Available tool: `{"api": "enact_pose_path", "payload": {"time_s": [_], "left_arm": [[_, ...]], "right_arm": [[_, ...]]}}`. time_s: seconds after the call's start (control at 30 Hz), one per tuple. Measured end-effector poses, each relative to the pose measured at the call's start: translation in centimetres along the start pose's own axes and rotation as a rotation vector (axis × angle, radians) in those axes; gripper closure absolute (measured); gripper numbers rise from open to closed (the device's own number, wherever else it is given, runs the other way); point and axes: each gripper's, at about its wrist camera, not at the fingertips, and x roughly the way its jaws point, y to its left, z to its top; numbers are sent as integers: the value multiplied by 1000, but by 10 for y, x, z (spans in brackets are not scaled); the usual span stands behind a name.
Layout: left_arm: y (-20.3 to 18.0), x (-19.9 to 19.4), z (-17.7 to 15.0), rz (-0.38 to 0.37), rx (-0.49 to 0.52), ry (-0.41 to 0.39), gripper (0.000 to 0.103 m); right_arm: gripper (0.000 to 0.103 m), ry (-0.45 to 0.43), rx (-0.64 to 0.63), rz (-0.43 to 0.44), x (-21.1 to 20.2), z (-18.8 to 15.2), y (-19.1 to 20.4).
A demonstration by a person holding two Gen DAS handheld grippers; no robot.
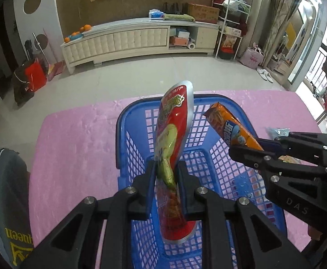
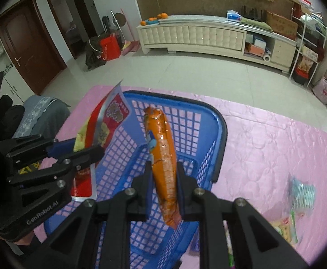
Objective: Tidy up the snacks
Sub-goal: 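Lower the chip bag and sausage into the blue basket and open both tools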
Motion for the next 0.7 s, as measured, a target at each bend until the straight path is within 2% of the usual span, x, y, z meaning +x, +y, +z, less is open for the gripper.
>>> {"api": "enact_pose_path", "payload": {"time_s": [0.17,0.27,0.3,0.33,0.37,0.43,0.5,0.53,0.7], "left_arm": [[3,8,5,-5,-8,21,85],[4,11,6,-5,-15,25,74],[5,10,7,3,-25,18,65],[7,9,6,3,-34,9,59],[9,7,6,-2,-47,3,56],[14,2,6,-21,-69,-3,53],[13,-5,5,-16,-77,-12,45],[12,-9,4,-7,-72,-20,44],[1,-36,-7,-3,-58,-37,44]], "right_arm": [[81,-8,-17,1,1,1,4],[80,-16,-21,-3,3,4,4],[77,-15,-16,-2,5,5,3],[68,-7,-4,-3,6,6,2],[61,0,9,1,6,7,0],[38,-10,31,5,1,6,-4],[28,-40,40,-9,-9,4,-6],[23,-51,42,-36,-15,2,-7],[21,-68,35,-55,-42,-7,-9]]}}
